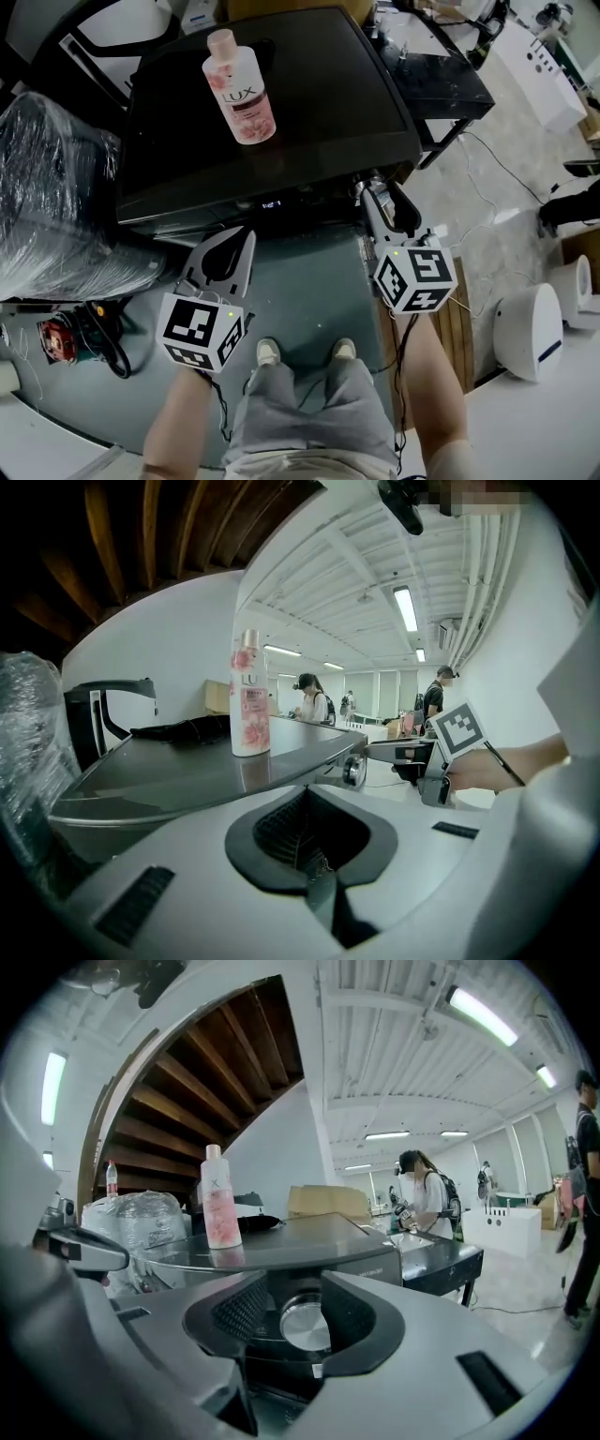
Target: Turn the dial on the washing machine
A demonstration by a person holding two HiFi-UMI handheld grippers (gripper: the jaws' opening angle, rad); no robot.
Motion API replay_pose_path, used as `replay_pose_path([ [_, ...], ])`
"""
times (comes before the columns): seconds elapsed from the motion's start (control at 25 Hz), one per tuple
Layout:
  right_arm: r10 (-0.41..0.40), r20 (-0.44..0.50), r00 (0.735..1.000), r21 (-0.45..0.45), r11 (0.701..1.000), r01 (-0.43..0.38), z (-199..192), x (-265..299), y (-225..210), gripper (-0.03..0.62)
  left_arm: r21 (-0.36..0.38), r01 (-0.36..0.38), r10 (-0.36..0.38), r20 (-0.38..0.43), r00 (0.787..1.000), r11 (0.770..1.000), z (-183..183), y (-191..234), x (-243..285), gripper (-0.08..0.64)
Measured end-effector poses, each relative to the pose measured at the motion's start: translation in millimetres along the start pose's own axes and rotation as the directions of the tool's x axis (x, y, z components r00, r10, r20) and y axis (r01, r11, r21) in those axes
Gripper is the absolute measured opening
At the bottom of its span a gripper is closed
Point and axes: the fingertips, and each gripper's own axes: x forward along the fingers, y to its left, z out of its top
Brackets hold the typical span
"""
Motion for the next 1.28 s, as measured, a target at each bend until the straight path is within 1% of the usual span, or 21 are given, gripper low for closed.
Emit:
replay_pose_path([
  [0.24,0.047,0.011,0.999,-0.041,0.998,-0.047,42,-30,31,0.14,0.004,-0.006,0.006,0.022,1.0,1.0,34,-2,-28,0.02],
  [0.32,0.07,0.007,0.998,-0.041,0.997,-0.07,56,-41,44,0.079,0.004,-0.009,0.009,0.022,1.0,1.0,45,0,-40,0.02],
  [0.44,0.1,0.015,0.995,-0.07,0.993,-0.098,85,-59,61,0.054,0.006,-0.016,0.016,0.037,0.999,1.0,68,2,-56,0.02],
  [0.6,0.121,0.026,0.992,-0.121,0.986,-0.117,125,-86,86,0.045,0.015,-0.013,0.012,0.065,0.998,1.0,99,2,-81,0.02],
  [0.72,0.128,0.035,0.991,-0.175,0.977,-0.12,155,-105,104,0.04,-0.006,0.0,0.001,0.101,0.995,1.0,125,2,-102,0.02],
  [0.92,0.151,0.072,0.986,-0.267,0.955,-0.127,203,-137,137,0.032,0.019,-0.009,0.006,0.146,0.989,1.0,162,3,-142,0.02],
  [1.12,0.196,0.118,0.974,-0.288,0.945,-0.156,243,-173,167,0.029,0.032,-0.029,0.022,0.188,0.982,0.999,196,2,-184,0.02],
  [1.28,0.256,0.145,0.956,-0.299,0.932,-0.205,275,-201,191,0.029,0.073,-0.057,0.038,0.238,0.971,0.996,226,-1,-216,0.02],
])
